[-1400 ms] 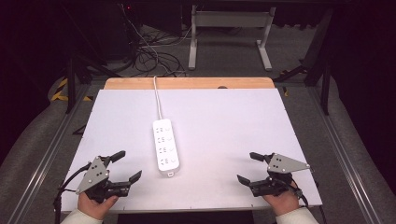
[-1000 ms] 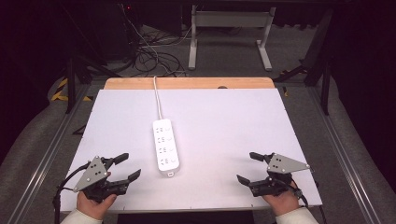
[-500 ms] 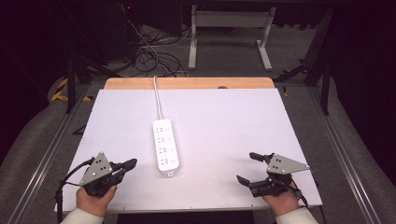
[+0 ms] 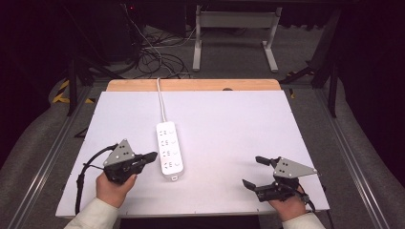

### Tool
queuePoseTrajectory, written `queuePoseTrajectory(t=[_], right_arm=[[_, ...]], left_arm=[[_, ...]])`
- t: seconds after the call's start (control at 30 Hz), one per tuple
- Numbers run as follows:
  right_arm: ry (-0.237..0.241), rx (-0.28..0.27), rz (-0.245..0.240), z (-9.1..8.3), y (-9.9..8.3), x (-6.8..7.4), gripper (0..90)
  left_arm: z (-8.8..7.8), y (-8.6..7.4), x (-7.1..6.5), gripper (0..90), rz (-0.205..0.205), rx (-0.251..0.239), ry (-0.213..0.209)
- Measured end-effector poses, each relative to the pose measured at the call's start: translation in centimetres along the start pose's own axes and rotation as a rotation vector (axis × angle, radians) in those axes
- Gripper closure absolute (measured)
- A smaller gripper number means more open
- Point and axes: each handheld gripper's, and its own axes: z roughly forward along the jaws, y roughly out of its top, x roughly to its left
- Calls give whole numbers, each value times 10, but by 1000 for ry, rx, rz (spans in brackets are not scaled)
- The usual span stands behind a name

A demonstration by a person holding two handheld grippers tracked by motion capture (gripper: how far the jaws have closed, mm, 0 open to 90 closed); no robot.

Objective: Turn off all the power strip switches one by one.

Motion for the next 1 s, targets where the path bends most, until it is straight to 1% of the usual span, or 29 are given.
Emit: queuePoseTrajectory(t=[0.03,0.07,0.1,0.13,0.17,0.2,0.27,0.37,0.4,0.5,0.53,0.57,0.6,0.63,0.67,0.7,0.73,0.8,0.83,0.87,0.9,0.93,1.0], right_arm=[[0,0,1,0,0,0,117],[0,-1,2,0,0,0,117],[2,-3,5,0,0,0,117],[2,-2,5,0,-1,0,117],[2,-2,5,0,-1,0,117],[3,-2,4,0,-1,0,117],[3,-2,3,0,-1,0,117],[3,1,0,0,0,0,117],[3,1,0,0,0,0,117],[4,2,-1,0,-1,0,117],[4,2,-1,0,-1,0,117],[4,2,-1,0,-1,0,117],[4,1,-1,0,-1,0,117],[6,0,-1,0,-1,0,117],[9,1,-1,0,-1,0,117],[9,3,0,0,-1,0,117],[13,5,1,1,-1,0,117],[11,9,-3,1,-1,1,117],[14,7,-3,1,-1,1,117],[14,6,-2,1,-1,1,117],[14,6,-4,1,-1,1,117],[14,6,-4,1,-1,1,117],[15,6,-3,1,-1,1,117]], left_arm=[[7,5,0,900,2,7,-15],[7,5,0,900,2,7,-15],[15,8,-2,900,5,15,-27],[15,8,-2,900,5,15,-27],[19,10,-3,900,16,20,-29],[22,11,-5,900,12,22,-38],[29,15,-6,900,24,29,-46],[39,18,-9,900,26,38,-60],[41,19,-9,900,31,45,-62],[47,21,-10,900,27,53,-70],[48,21,-10,900,33,53,-72],[49,21,-11,900,23,55,-78],[49,21,-11,900,27,56,-79],[50,21,-11,900,21,58,-87],[52,21,-10,900,9,79,-103],[54,21,-9,900,7,105,-109],[54,21,-9,900,7,105,-109],[58,20,-8,900,10,141,-107],[59,20,-7,900,13,151,-114],[61,19,-6,900,8,165,-113],[63,18,-4,900,-5,195,-115],[63,18,-4,900,-5,195,-115],[66,18,-2,900,-13,220,-109]])
